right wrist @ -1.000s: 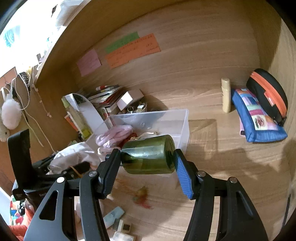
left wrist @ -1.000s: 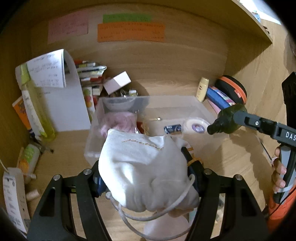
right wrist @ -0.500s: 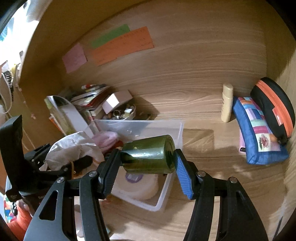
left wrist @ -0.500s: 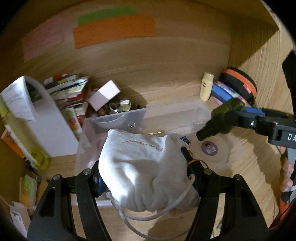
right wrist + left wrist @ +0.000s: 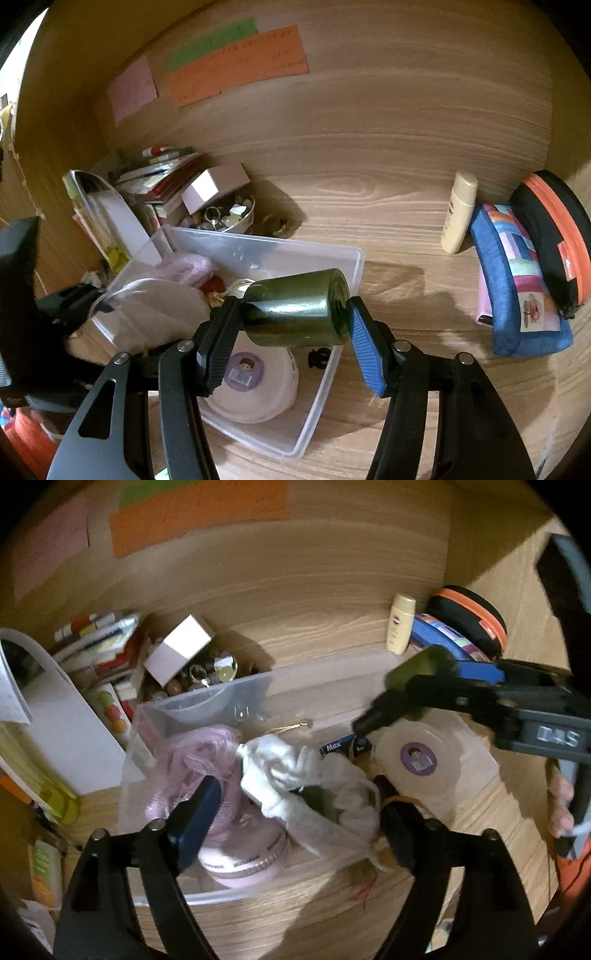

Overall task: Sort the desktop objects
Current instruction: 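Carry the bottle and cloth bag into the clear box and open both tools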

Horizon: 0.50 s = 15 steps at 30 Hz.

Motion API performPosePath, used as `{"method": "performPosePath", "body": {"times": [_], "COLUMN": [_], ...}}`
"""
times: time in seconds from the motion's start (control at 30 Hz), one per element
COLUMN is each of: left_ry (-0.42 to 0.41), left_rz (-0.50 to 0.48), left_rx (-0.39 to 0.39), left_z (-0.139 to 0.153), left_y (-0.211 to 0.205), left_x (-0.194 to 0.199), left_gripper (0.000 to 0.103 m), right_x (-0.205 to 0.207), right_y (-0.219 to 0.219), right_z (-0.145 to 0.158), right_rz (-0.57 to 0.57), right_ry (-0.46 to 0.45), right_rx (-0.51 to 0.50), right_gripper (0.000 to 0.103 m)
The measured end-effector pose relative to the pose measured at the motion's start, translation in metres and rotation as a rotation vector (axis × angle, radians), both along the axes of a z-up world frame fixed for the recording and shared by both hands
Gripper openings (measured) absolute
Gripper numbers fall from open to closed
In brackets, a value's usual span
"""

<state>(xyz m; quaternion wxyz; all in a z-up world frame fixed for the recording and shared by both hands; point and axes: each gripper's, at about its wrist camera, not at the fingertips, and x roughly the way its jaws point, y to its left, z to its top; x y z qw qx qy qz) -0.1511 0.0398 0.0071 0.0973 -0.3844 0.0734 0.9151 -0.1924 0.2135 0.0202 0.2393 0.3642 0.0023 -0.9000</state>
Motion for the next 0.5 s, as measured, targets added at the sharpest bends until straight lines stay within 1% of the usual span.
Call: {"method": "performPosePath", "body": {"times": [0.07, 0.17, 0.33, 0.5], "left_ry": [0.038, 0.062, 0.057, 0.040], "left_rz": [-0.009, -0.016, -0.003, 0.011], "left_rx": [-0.031, -0.043, -0.033, -0.001], "left_z": [0.005, 0.010, 0.011, 0.008], "left_y": [0.000, -0.002, -0.009, -0.021], "left_x": [0.008, 0.015, 0.018, 0.024], "left_gripper": [0.090, 0.091, 0.091, 0.093], "right_x": [-0.002, -0.005, -0.008, -0.010], "right_y": [-0.004, -0.010, -0.019, -0.031], "right_z": [-0.001, -0.002, -0.005, -0.013], "right_rz": [0.000, 0.006, 0.017, 0.033], "right_ry": [0.002, -0.001, -0.008, -0.021], "right_rx": [0.012, 0.019, 0.043, 0.074], "right_gripper": [0.055, 0.055, 0.055, 0.054]}}
